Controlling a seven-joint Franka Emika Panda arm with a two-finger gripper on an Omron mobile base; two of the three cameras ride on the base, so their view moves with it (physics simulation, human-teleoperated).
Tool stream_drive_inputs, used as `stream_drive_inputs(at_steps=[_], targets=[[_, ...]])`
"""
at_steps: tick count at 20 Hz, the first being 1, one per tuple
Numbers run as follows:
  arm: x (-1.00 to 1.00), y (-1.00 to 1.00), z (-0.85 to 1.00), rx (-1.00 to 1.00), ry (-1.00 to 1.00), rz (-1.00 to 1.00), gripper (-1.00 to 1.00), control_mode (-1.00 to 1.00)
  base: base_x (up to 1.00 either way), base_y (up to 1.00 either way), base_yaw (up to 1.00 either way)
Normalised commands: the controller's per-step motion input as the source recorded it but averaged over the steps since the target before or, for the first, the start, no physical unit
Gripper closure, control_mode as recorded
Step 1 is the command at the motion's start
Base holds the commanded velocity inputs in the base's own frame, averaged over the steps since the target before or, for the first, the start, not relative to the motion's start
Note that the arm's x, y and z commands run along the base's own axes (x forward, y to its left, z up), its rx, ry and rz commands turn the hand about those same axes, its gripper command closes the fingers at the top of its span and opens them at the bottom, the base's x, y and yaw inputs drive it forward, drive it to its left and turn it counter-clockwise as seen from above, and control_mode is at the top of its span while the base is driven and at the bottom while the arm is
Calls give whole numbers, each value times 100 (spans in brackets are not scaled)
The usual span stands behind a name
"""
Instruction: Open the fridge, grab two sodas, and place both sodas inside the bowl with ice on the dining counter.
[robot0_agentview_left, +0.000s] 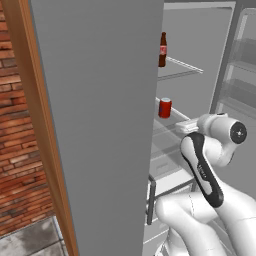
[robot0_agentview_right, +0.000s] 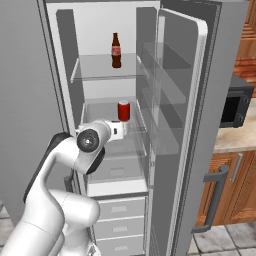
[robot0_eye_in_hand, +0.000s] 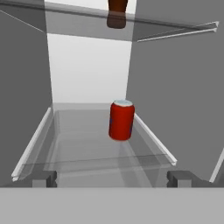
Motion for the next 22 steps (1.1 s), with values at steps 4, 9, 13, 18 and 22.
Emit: stream_drive_inputs(at_steps=[4,9,13,18,22], targets=[[16,-1,0,0,0,0,-100,-100,0,0,0],[23,0,0,0,0,0,-100,-100,0,0,0],[21,0,-1,0,-2,0,-100,-100,0,0,0],[14,0,-1,0,-2,0,-100,-100,0,0,0],[4,-1,0,0,-3,0,-100,-100,0,0,0]])
